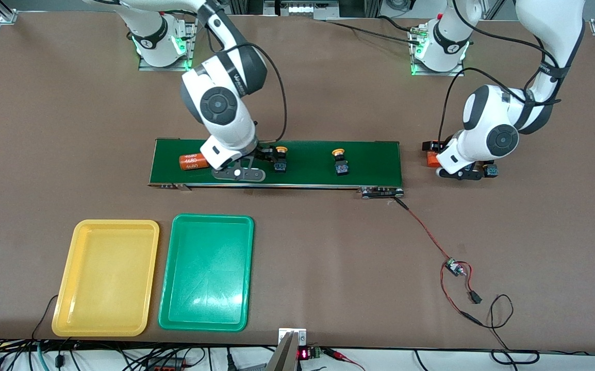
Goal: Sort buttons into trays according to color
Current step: 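Grasp the orange button with the right gripper while the left gripper reaches the cylinder, then carry the button toward the yellow tray while the left gripper grasps the cylinder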
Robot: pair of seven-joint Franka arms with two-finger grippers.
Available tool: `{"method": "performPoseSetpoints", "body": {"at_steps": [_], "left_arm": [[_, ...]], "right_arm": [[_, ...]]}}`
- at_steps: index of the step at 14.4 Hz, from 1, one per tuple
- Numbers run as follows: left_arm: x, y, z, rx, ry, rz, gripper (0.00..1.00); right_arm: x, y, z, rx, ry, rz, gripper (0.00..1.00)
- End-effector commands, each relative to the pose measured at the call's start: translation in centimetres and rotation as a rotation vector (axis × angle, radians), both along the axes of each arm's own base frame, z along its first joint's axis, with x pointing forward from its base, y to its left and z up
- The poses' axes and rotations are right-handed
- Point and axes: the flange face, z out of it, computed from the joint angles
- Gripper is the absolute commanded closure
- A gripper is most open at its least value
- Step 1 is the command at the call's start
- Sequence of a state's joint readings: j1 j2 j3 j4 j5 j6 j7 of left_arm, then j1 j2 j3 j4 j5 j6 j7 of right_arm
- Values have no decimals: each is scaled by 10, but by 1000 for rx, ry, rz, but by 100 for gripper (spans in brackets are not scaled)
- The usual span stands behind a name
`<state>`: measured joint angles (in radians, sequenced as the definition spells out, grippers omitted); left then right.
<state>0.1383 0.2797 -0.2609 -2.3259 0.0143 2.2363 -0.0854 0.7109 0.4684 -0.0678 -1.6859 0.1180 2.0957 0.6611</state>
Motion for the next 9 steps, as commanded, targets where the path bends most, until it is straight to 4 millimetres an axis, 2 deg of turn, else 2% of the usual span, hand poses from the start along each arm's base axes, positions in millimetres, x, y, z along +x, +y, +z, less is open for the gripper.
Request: {"method": "performPoseSetpoints", "body": {"at_steps": [1,4,6,7,9], "left_arm": [[-1,-8,-19,-32,2,-21,5],[-4,-9,-25,-53,15,-70,50],[-1,-9,-17,-51,9,-72,73],[3,-9,-5,-46,2,-73,82],[30,-12,28,-43,-7,-76,85]], "right_arm": [[-4,12,-20,-10,4,9,0],[-10,20,-27,-13,10,27,0],[-11,22,-30,-20,15,37,0],[-12,22,-34,-23,19,43,0],[-14,23,-42,-33,25,47,0]]}}
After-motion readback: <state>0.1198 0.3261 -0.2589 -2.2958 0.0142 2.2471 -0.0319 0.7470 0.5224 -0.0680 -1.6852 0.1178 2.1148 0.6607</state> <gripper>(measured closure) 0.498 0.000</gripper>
